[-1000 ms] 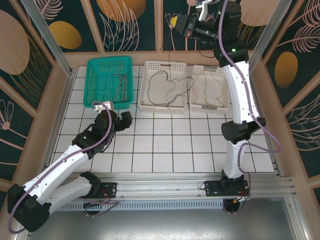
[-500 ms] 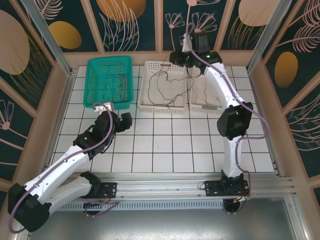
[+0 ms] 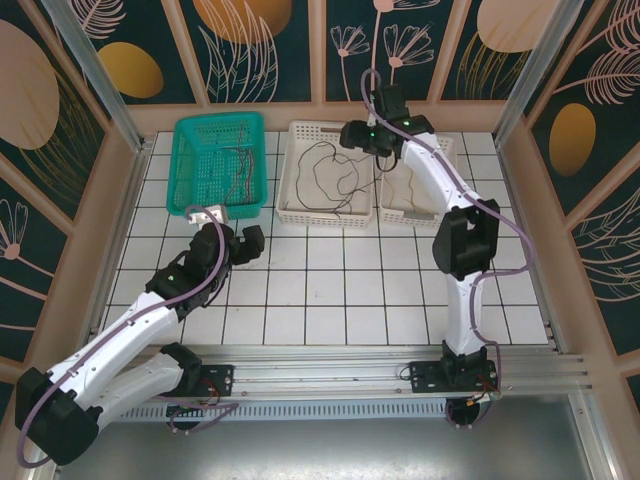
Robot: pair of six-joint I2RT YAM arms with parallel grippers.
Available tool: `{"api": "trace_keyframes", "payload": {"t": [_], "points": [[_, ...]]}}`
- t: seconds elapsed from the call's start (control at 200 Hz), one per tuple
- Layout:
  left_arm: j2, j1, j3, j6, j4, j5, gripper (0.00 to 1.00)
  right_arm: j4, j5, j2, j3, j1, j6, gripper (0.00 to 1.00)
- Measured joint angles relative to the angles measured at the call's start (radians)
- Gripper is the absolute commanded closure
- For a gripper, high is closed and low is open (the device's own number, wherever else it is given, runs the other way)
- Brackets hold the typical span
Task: Untangle the cables
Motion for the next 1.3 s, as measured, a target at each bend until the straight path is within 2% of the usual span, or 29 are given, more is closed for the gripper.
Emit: {"api": "trace_keyframes", "payload": {"t": [0.275,0.405,0.576,1.016,1.296], "points": [[0.000,0.000,-0.002,0.000,0.003,0.011,0.02,0.003,0.112,-0.053,-0.148,-0.033,0.000,0.33],[0.000,0.000,-0.002,0.000,0.003,0.018,0.02,0.010,0.124,-0.053,-0.203,-0.040,0.001,0.43],[0.000,0.000,-0.002,0.000,0.003,0.018,0.02,0.029,0.109,-0.052,-0.206,-0.047,0.005,0.52],[0.000,0.000,-0.002,0.000,0.004,0.018,0.02,0.048,0.102,-0.029,-0.212,-0.063,0.005,0.52],[0.000,0.000,-0.002,0.002,0.004,0.018,0.02,0.063,0.102,0.007,-0.234,-0.067,0.005,0.58]]}}
